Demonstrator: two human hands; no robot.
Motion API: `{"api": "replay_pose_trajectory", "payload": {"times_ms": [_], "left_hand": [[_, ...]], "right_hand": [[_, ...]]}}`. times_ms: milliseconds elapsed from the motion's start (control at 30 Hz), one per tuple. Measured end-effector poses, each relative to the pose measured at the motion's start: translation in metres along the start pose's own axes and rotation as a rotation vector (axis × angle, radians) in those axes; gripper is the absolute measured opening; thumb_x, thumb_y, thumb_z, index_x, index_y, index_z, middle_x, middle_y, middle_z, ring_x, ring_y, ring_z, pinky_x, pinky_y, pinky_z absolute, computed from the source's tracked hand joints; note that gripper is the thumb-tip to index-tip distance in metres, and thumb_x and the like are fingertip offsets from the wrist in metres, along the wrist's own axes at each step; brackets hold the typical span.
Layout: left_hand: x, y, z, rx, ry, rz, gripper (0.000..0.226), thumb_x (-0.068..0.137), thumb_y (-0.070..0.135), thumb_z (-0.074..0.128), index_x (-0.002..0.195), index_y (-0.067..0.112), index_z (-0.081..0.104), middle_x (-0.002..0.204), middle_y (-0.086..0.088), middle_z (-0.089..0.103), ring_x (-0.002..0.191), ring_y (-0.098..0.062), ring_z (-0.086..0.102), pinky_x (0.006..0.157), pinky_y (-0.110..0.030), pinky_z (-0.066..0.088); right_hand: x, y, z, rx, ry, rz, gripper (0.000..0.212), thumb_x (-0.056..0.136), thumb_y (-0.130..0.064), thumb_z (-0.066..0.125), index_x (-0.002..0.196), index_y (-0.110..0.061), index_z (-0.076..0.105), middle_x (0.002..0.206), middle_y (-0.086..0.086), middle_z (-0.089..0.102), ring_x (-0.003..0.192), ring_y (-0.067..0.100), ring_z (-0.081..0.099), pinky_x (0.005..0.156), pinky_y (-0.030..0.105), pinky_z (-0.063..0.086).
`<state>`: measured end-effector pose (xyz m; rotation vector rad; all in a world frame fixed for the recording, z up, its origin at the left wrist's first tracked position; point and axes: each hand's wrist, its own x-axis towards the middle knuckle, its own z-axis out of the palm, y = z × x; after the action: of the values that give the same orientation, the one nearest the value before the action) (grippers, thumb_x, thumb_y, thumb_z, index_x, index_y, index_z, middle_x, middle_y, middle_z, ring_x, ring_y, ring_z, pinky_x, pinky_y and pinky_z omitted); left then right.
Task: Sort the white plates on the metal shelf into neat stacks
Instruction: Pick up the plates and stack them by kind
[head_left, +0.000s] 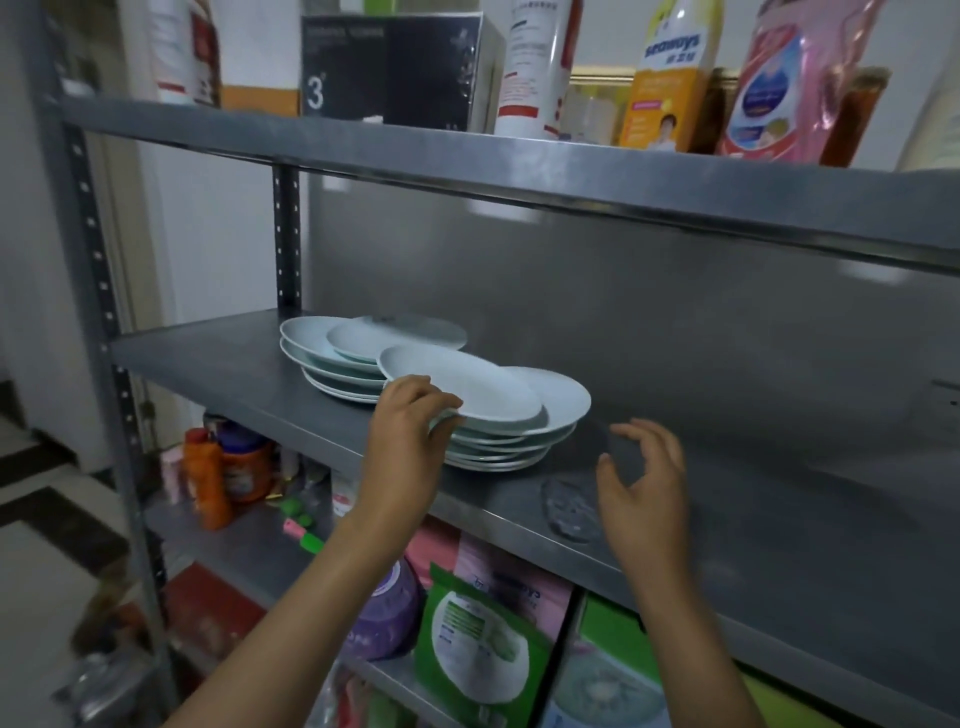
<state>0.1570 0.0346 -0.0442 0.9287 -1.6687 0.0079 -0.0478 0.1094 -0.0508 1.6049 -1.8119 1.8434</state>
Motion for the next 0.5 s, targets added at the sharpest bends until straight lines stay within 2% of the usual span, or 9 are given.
{"api": "replay_pose_trajectory", "payload": {"times_ms": [67,167,267,367,500], "left_hand": [[-0.002,-0.003,0.002,0.000,-0.024,-0.013,0.021,0.070,-0.007,0.077,0.086,0.006,0.074,0.086,-0.007,0.066,0.103,-0.029,0.059,0.082,-0.016,0.032],[-0.007,-0.004,0.006,-0.025,-0.040,-0.046,0.019,0.070,-0.004,0.077,0.086,0.006,0.074,0.087,-0.006,0.067,0.105,-0.029,0.059,0.084,-0.024,0.037],[-0.011,-0.002,0.007,-0.042,-0.036,-0.075,0.016,0.075,0.001,0.076,0.090,0.006,0.074,0.092,-0.005,0.067,0.110,-0.026,0.057,0.087,-0.025,0.037],[-0.012,0.001,0.006,-0.043,-0.048,-0.071,0.017,0.078,0.003,0.074,0.094,0.006,0.072,0.097,-0.005,0.067,0.114,-0.024,0.054,0.090,-0.026,0.039],[-0.011,0.001,0.004,-0.018,-0.108,-0.098,0.023,0.081,0.006,0.071,0.103,0.008,0.070,0.109,-0.006,0.067,0.127,-0.027,0.047,0.104,-0.042,0.038]], "right_hand": [[0.000,0.003,-0.001,-0.001,-0.006,0.007,0.026,0.082,0.003,0.062,0.102,-0.014,0.064,0.120,-0.004,0.049,0.114,0.012,0.049,0.088,-0.005,0.024],[-0.001,0.003,-0.003,0.005,-0.021,0.032,0.025,0.083,0.001,0.061,0.101,-0.017,0.064,0.121,-0.005,0.050,0.115,0.010,0.049,0.091,0.008,0.029],[-0.004,0.005,-0.005,0.000,-0.008,0.034,0.024,0.083,0.002,0.062,0.099,-0.016,0.065,0.120,-0.004,0.051,0.115,0.012,0.050,0.094,0.016,0.031],[-0.007,0.007,-0.007,-0.004,0.010,0.046,0.024,0.082,0.003,0.062,0.098,-0.015,0.065,0.121,-0.001,0.053,0.114,0.013,0.051,0.095,0.016,0.031],[-0.011,0.008,-0.011,-0.021,0.007,0.057,0.026,0.082,0.003,0.062,0.095,-0.020,0.063,0.118,-0.003,0.051,0.113,0.012,0.049,0.092,0.010,0.028]]}}
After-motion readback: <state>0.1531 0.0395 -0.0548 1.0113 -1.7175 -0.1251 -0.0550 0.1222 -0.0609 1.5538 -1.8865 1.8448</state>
